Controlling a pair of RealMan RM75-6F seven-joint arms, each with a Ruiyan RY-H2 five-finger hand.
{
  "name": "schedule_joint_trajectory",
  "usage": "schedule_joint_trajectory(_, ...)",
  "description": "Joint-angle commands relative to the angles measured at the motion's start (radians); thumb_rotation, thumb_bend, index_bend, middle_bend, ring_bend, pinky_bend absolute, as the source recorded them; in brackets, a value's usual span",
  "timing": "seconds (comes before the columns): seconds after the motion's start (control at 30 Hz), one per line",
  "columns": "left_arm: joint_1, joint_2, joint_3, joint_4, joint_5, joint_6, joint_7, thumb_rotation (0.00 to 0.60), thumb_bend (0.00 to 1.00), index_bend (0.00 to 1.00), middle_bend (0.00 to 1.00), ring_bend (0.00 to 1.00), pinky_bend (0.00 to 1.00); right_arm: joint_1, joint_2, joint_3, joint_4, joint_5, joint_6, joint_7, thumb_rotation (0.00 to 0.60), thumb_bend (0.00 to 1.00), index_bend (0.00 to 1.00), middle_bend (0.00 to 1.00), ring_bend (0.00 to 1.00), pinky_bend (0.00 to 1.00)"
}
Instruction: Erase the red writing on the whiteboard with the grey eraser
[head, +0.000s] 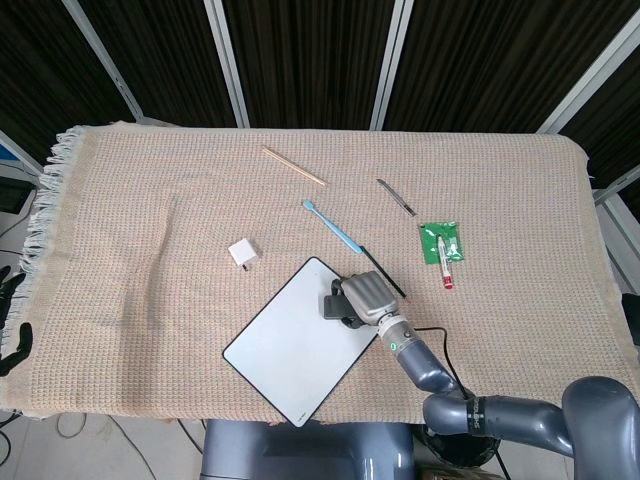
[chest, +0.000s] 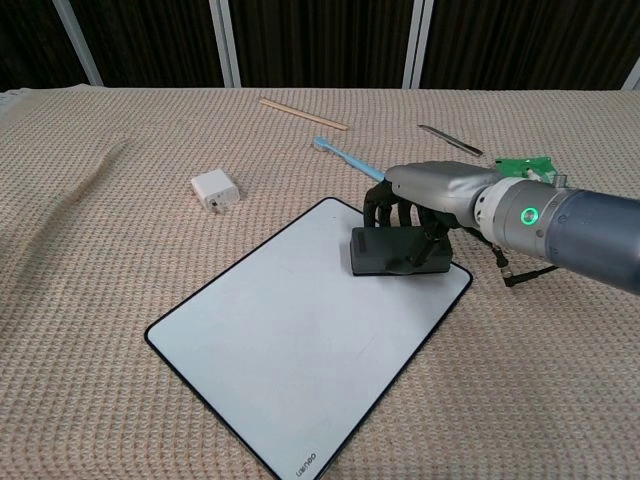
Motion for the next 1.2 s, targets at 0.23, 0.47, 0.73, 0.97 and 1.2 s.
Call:
schedule_joint_trajectory(0.23, 0.000, 0.000, -0.001, 0.002, -0.003, -0.001, -0.001, 0.600, 0.53, 0.09, 0.01, 0.00, 0.00, -0.046, 0.026, -0.066, -0.071, -0.064, 0.037, 0.016, 0.600, 0.41, 0.51, 0.50, 0.46, 0.52)
schedule_joint_trajectory(0.47, 0.000, 0.003, -0.002, 0.002, -0.001, 0.001, -0.004, 0.600, 0.53, 0.09, 0.01, 0.00, 0.00, -0.072, 0.098, -0.102, -0.145, -0.106, 0.071, -0.003, 0.600, 0.41, 0.51, 0.50, 0.46, 0.52)
schedule_joint_trajectory(0.73, 0.000, 0.002, 0.001, 0.002, 0.004, 0.002, -0.002, 0.600, 0.53, 0.09, 0.01, 0.00, 0.00, -0.118, 0.220, -0.099, -0.197, -0.104, 0.109, 0.047, 0.600, 0.41, 0.51, 0.50, 0.46, 0.52)
schedule_joint_trajectory(0.97, 0.000, -0.002, 0.001, 0.001, 0.005, 0.004, 0.006, 0.600, 0.53, 0.09, 0.01, 0.00, 0.00, -0.155, 0.290, -0.102, -0.154, -0.109, 0.091, 0.134, 0.600, 0.41, 0.51, 0.50, 0.46, 0.52)
schedule_joint_trajectory(1.2, 0.003, -0.010, 0.003, 0.000, 0.008, 0.011, 0.019, 0.600, 0.53, 0.09, 0.01, 0.00, 0.00, -0.175, 0.310, -0.116, -0.072, -0.150, 0.031, 0.234, 0.600, 0.38, 0.51, 0.49, 0.46, 0.52)
